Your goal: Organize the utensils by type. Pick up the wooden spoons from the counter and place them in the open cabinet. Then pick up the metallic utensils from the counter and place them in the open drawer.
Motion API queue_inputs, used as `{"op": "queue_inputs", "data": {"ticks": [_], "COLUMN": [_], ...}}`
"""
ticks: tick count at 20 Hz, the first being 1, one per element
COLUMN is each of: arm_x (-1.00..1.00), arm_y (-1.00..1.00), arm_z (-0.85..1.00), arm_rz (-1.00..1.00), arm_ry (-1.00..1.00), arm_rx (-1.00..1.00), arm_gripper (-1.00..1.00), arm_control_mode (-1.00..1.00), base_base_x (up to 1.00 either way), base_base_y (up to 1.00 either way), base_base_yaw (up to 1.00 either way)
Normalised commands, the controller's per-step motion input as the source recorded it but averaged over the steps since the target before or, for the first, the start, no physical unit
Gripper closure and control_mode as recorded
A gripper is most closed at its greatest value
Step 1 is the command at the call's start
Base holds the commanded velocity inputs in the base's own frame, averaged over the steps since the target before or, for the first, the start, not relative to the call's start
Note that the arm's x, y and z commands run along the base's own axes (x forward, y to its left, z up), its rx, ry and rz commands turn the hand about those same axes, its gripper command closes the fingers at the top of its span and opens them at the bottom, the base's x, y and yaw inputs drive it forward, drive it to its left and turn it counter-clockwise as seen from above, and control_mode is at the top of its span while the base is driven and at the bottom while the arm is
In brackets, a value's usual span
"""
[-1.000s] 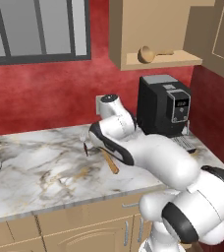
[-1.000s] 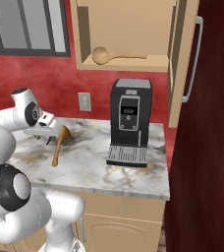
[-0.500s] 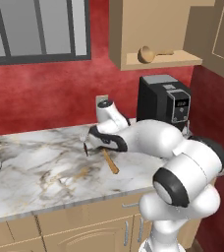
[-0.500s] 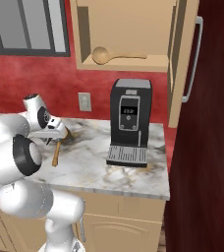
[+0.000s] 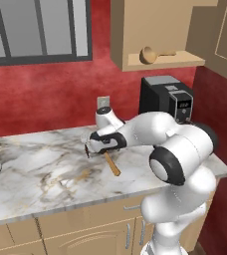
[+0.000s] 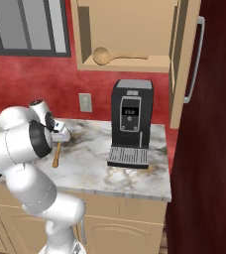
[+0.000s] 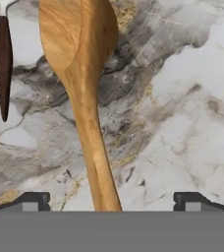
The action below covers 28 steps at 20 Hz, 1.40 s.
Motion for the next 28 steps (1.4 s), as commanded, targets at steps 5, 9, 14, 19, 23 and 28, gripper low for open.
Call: {"op": "queue_inputs", "data": {"ticks": [5,9,14,19,23,28], "arm_x": [0.25,0.17,0.20,0.10,0.11,0.05], "arm_y": [0.01,0.01,0.00,0.02,0.01,0.00], "arm_z": [-0.17,-0.21,-0.20,-0.26,-0.23,-0.21], "arm_rz": [0.00,0.00,0.00,0.00,0.00,0.00], "arm_ry": [0.00,0.00,0.00,0.00,0.00,0.00], "arm_rx": [0.00,0.00,0.00,0.01,0.02,0.01], "arm_gripper": [-1.00,-1.00,-1.00,-1.00,-1.00,-1.00], "arm_control_mode": [-1.00,-1.00,-1.00,-1.00,-1.00,-1.00], "base_base_x": [0.00,0.00,0.00,0.00,0.00,0.00], "base_base_y": [0.00,0.00,0.00,0.00,0.00,0.00], "base_base_yaw": [0.00,0.00,0.00,0.00,0.00,0.00]}}
